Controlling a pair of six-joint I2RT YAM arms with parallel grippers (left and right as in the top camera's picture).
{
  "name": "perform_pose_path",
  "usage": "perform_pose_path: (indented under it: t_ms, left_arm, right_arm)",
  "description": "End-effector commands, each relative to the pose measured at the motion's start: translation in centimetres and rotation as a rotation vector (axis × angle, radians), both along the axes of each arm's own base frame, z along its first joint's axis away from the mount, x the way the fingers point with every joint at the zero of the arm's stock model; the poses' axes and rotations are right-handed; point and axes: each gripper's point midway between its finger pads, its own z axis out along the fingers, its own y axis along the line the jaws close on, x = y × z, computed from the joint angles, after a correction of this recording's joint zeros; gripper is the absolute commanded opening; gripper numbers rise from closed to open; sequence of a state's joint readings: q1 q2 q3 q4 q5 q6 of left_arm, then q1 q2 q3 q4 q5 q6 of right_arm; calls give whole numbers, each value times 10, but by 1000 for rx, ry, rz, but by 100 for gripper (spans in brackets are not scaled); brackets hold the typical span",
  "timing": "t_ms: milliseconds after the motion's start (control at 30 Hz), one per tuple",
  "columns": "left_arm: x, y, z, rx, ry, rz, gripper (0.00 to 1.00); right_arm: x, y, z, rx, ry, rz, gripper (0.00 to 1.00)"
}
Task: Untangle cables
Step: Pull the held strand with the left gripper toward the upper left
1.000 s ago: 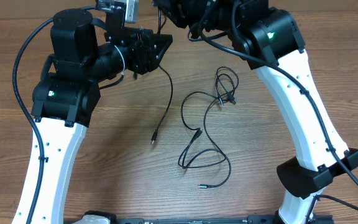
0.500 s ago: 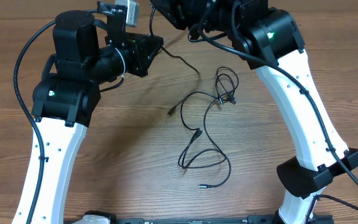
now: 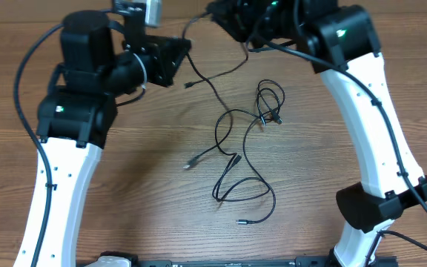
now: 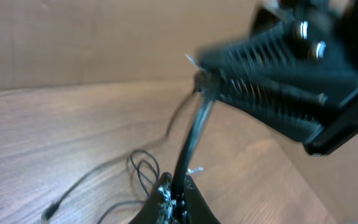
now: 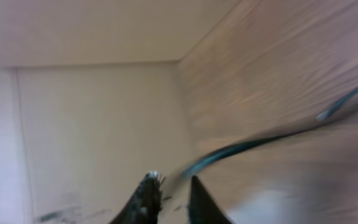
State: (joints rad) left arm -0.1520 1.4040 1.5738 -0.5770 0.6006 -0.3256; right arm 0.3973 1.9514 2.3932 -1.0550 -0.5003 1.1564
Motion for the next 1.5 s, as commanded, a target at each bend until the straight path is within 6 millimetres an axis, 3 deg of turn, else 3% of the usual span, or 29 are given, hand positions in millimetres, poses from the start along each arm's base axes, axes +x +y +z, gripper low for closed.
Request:
perform_pose_path:
  t_ms: [0,100,167,267,400,567,733,1033,1200,1333,1467]
  left_arm:
    - [17,41,28,-86,-15,146,4]
    - [20,61,53,-129,-63,183,4]
    - [20,67,67,-150,-90,195,4]
    - [20,68,87,-181,-139,203,4]
    - [23,69,111,-274,-180,220,4]
    - [41,83,121,-346,-201,317,4]
    - [75,85,105,-356,-199,340,4]
    - [163,82,48,-319,-66,297,4]
    - [197,93,11,-271,-16,318,4]
    - [213,111,-17,-217,4,380,4]
    - [217,154,-47,-65,26,510,4]
  right_arm:
    - [9,-39,-5,-149,-124,13,30]
    - [4,-59,-23,-230,-94,38,76]
    - [-1,-71,-35,-279,-65,53,88]
    - [-10,-86,-50,-346,-17,70,93]
    - [-27,-93,-64,-407,21,138,94]
    - [-46,-93,-75,-451,57,211,95]
    - [-69,-81,-82,-455,126,273,95]
    - [-103,-39,-85,-494,74,458,97]
    - [-121,-17,-87,-521,47,529,98]
    - [-125,-9,-91,-578,22,541,99]
    - [-131,-5,-92,-600,17,556,99]
